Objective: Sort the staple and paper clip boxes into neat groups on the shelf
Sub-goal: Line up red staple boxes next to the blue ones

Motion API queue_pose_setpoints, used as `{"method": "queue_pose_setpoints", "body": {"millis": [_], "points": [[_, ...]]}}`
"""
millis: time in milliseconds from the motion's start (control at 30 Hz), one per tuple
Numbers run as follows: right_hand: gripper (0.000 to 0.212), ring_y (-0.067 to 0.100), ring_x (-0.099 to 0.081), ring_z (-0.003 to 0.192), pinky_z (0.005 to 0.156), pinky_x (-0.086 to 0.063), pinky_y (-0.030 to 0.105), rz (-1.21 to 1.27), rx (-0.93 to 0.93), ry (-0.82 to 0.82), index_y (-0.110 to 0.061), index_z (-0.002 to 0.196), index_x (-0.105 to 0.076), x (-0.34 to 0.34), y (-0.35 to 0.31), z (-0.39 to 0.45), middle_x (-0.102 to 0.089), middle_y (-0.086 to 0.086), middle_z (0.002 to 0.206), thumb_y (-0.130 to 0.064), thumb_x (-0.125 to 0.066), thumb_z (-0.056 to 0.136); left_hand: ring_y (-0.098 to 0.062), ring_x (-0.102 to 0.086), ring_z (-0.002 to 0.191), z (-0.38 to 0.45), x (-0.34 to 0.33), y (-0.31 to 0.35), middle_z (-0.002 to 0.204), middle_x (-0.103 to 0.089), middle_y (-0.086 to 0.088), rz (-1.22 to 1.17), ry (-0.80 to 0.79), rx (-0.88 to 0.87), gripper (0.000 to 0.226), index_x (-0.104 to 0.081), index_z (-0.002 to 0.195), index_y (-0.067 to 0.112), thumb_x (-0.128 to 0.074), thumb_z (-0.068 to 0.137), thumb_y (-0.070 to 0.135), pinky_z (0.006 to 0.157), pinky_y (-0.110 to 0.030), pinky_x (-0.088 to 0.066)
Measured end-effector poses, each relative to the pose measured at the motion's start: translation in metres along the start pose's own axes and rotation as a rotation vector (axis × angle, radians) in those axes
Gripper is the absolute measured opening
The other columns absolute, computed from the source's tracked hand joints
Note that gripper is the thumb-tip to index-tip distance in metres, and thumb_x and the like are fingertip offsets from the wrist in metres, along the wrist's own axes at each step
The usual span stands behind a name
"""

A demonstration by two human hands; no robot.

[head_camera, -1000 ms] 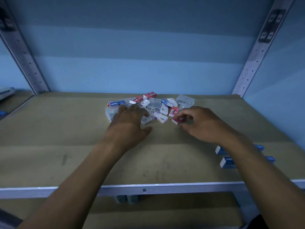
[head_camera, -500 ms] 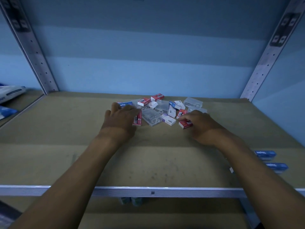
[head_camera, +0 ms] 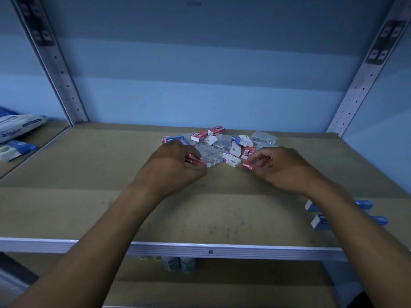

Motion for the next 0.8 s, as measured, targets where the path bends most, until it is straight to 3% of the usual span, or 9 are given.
{"method": "queue_pose_setpoints", "body": {"millis": [200,300,400,600,700,800], "points": [[0.014,-0.009,-0.063,0.083,0.061,-0.04,-0.001,0.023,-0.045,0.023,-0.038,0.096,-0.077,0.009,0.004,-0.014,-0.07,-0.026,0.088,-0.03,-0.068,0.088,-0.004,-0.059,0.08,-0.012,-0.001,0.004,0.082,-0.068,0.011,-0.033,-0.095,0.043,0.031,-0.075,0.074,0.034,-0.066,0.071,0.064,0.068,-0.021,-0.049],[0.018,-0.01,-0.063,0.082,0.061,-0.041,0.0,-0.004,-0.003,-0.023,-0.037,0.099,-0.079,0.008,-0.001,-0.021,-0.073,-0.025,0.09,-0.028,-0.067,0.09,-0.006,-0.058,0.074,-0.019,-0.004,0.007,0.075,-0.066,0.005,-0.034,-0.153,0.078,0.034,-0.075,0.073,0.03,-0.063,0.077,0.061,0.059,-0.021,-0.043],[0.02,-0.01,-0.063,0.071,0.061,-0.042,0.003,-0.031,0.034,-0.068,-0.036,0.097,-0.079,0.004,-0.005,-0.027,-0.071,-0.03,0.078,-0.023,-0.065,0.091,-0.003,-0.058,0.069,-0.026,-0.009,0.007,0.068,-0.064,0.007,-0.02,-0.201,0.111,0.037,-0.075,0.071,0.029,-0.06,0.08,0.061,0.054,-0.019,-0.035],[0.021,-0.004,-0.067,0.085,0.075,-0.052,0.018,-0.025,0.071,-0.17,-0.038,0.098,-0.079,-0.007,-0.01,-0.041,-0.076,-0.022,0.088,-0.023,-0.066,0.092,-0.004,-0.06,0.069,-0.033,-0.019,0.007,0.066,-0.068,0.006,0.008,-0.263,0.136,0.041,-0.077,0.071,0.024,-0.06,0.082,0.059,0.056,-0.022,-0.042],[0.021,-0.011,-0.064,0.087,0.067,-0.045,0.007,-0.081,0.098,-0.226,-0.038,0.103,-0.079,-0.014,-0.013,-0.045,-0.074,-0.025,0.091,-0.025,-0.066,0.092,-0.009,-0.061,0.076,-0.035,-0.027,0.01,0.071,-0.069,0.004,0.095,-0.288,0.096,0.044,-0.076,0.072,0.02,-0.06,0.082,0.059,0.061,-0.024,-0.046],[0.021,-0.014,-0.062,0.087,0.064,-0.043,0.005,-0.109,0.105,-0.255,-0.037,0.104,-0.079,-0.019,-0.011,-0.048,-0.074,-0.025,0.092,-0.025,-0.066,0.093,-0.01,-0.06,0.082,-0.035,-0.031,0.016,0.079,-0.07,0.008,0.181,-0.283,0.043,0.042,-0.077,0.076,0.025,-0.059,0.081,0.063,0.068,-0.026,-0.05]]}}
Point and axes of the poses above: each hand's wrist, its own z-axis towards the middle knuckle, its own x-axis out of the back of the hand, y = z × x, the point moved 10 cm from there along z, towards the middle knuckle
